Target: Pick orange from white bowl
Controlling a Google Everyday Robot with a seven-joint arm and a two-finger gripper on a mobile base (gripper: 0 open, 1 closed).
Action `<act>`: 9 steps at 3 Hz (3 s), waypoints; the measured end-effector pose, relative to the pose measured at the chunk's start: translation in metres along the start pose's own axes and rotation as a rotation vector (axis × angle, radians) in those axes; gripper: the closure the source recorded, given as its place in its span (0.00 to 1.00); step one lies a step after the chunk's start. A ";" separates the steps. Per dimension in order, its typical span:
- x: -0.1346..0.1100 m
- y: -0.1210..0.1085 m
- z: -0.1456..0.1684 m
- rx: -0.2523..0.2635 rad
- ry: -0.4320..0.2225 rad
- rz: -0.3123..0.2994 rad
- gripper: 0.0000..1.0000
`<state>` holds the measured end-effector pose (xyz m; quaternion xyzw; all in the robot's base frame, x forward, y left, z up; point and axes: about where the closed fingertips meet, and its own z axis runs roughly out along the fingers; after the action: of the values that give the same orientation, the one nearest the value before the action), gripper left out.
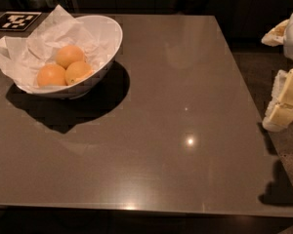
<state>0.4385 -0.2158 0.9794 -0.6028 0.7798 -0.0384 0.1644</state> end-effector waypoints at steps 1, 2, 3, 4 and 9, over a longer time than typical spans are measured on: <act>-0.004 0.000 -0.002 0.001 -0.008 -0.004 0.00; -0.027 0.000 0.001 -0.040 0.006 -0.021 0.00; -0.061 -0.009 0.005 -0.057 0.020 -0.050 0.00; -0.061 -0.010 0.005 -0.056 0.019 -0.050 0.00; -0.280 -0.005 -0.012 0.005 -0.140 -0.343 0.00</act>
Offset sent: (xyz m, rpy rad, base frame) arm 0.0133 0.0602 0.0047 -0.0223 0.1352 0.0636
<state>0.5011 0.0475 1.0504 -0.7278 0.6521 -0.0260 0.2106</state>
